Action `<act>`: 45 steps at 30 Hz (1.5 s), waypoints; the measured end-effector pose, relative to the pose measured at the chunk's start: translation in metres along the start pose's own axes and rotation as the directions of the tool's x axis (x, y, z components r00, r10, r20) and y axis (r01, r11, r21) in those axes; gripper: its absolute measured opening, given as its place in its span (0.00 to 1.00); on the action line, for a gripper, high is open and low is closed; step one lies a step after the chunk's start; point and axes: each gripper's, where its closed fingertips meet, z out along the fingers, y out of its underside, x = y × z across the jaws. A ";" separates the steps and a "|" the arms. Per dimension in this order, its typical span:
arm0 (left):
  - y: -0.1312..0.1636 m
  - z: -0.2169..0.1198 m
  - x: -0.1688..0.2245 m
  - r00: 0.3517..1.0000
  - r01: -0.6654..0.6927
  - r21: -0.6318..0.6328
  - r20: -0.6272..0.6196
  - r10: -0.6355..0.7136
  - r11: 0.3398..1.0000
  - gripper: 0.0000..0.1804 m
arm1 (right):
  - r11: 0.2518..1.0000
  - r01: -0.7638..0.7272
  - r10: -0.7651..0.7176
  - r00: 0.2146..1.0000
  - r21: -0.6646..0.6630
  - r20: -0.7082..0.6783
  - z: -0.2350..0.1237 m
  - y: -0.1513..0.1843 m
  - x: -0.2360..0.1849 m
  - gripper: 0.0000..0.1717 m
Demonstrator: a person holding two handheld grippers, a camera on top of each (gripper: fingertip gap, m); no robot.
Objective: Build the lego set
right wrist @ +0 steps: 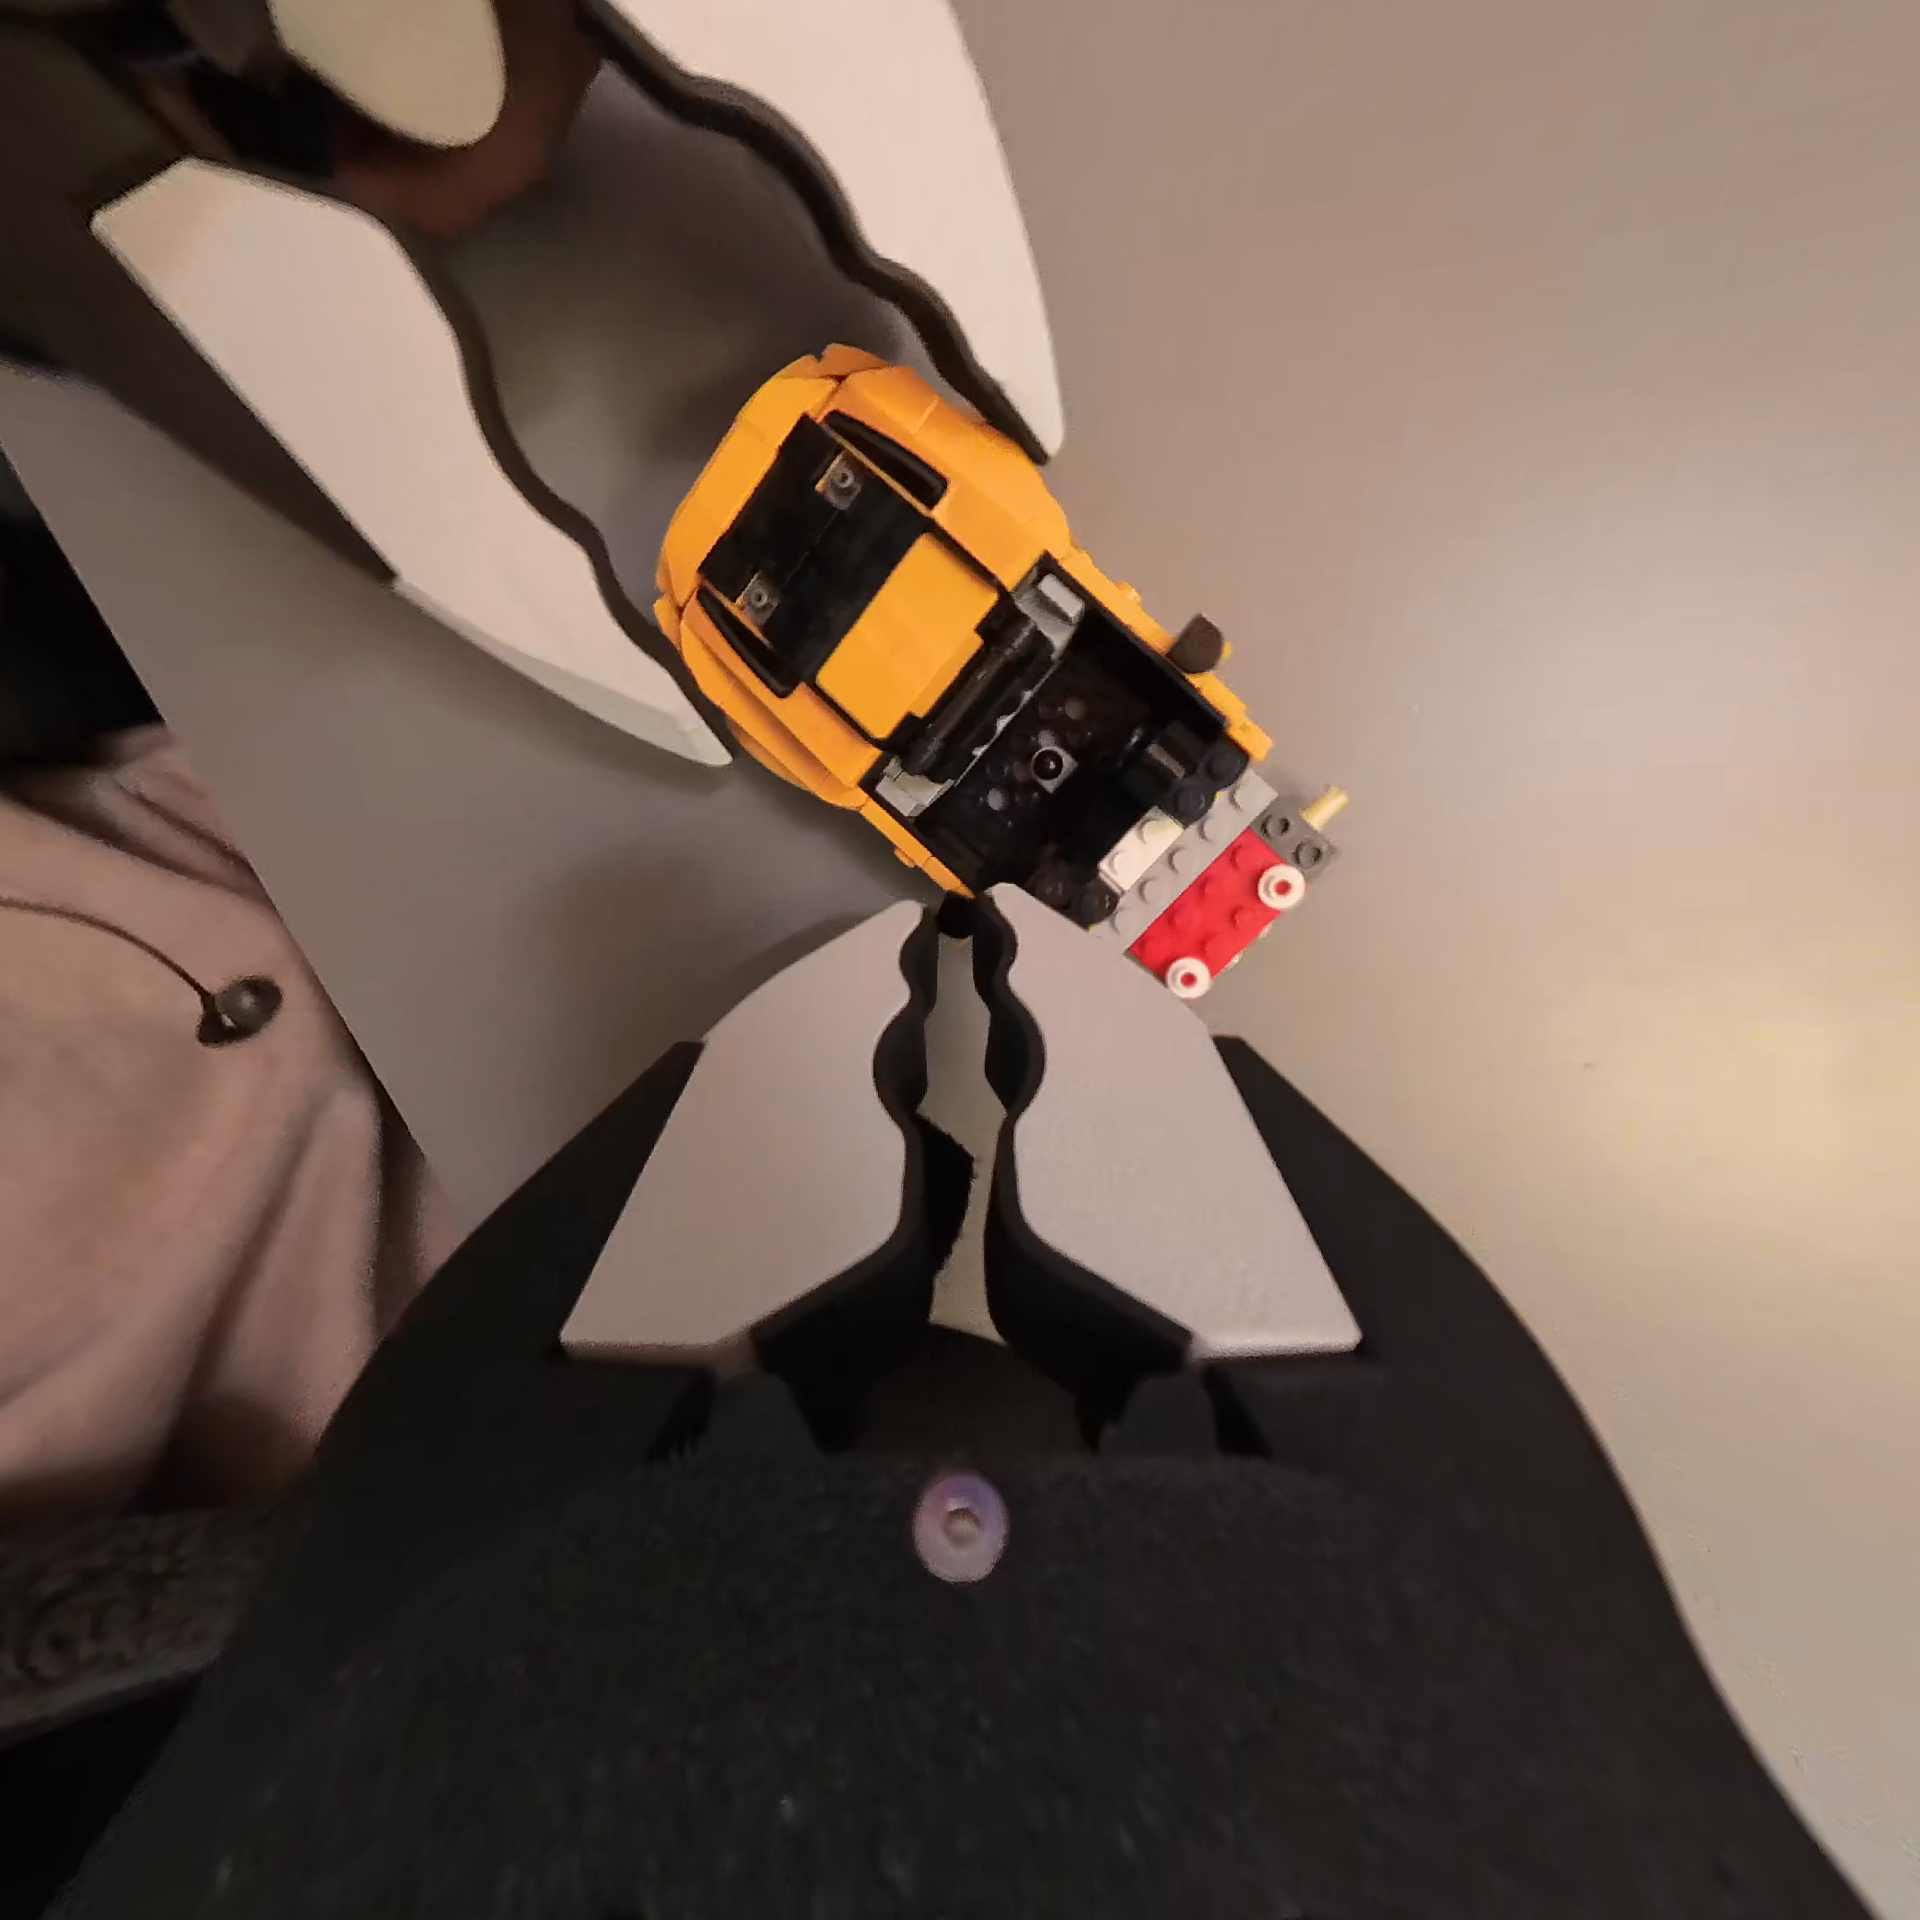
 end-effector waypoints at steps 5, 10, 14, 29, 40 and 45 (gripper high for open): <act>0.001 -0.001 0.000 1.000 0.001 -0.006 0.001 -0.001 1.000 0.41 | 0.993 -0.111 0.112 0.994 0.040 -0.013 0.000 -0.001 -0.001 0.03; 0.001 -0.001 0.001 1.000 -0.016 -0.003 -0.013 0.016 1.000 0.41 | 0.907 0.420 -0.418 0.907 0.031 -0.038 -0.006 -0.005 -0.003 0.02; 0.001 -0.001 0.001 1.000 -0.019 -0.001 -0.020 0.019 1.000 0.41 | 0.788 0.616 -0.615 0.788 -0.018 0.028 -0.004 -0.003 -0.006 0.04; 0.000 0.000 0.002 1.000 -0.015 0.001 -0.022 0.015 1.000 0.41 | 0.638 0.753 -0.739 0.657 -0.160 0.147 0.000 0.002 -0.004 0.04; 0.000 0.000 0.002 1.000 0.006 -0.005 0.004 -0.006 1.000 0.41 | 0.857 0.465 -0.465 0.884 -0.223 0.055 0.000 0.002 -0.003 0.03; 0.001 0.000 0.002 1.000 0.004 -0.007 0.005 -0.004 1.000 0.41 | 0.868 0.442 -0.442 0.895 -0.224 0.053 0.000 0.002 -0.003 0.03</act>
